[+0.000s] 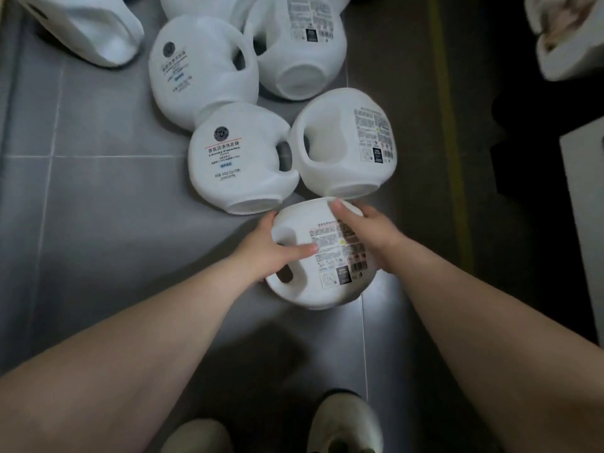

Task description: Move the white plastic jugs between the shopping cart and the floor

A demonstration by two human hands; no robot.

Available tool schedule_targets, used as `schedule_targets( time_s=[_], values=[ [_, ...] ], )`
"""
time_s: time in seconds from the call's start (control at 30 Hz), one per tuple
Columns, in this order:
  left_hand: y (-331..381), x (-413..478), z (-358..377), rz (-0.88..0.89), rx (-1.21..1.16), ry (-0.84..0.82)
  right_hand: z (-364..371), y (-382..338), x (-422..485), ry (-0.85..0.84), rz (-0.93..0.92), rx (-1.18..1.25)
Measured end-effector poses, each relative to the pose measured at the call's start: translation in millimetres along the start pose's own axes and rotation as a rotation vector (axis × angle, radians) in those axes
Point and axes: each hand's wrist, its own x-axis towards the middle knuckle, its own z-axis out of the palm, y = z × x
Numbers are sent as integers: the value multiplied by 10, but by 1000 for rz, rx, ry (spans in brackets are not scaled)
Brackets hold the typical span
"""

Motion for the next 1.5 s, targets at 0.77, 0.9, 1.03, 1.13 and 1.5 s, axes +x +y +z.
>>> schedule_targets(
  time_s=[0.77, 0.9, 1.03, 1.13, 1.5],
  values=[
    [2373, -4618, -2374, 175, -142, 226, 13, -3299, -4392, -307, -271, 105],
    [2525, -5333, -2805, 244, -131, 283, 255, -3733, -5035, -329, -341, 54],
    [2497, -5789, -3087, 287, -176, 412, 514, -4065, -5376, -438, -407, -42],
    [2433, -6056, -3228, 306, -213, 542, 688, -4342, -5493, -521, -437, -133],
    [2364, -6874, -2927, 96, -465, 1090, 1366, -5182, -5788, -992, -551, -509]
  ],
)
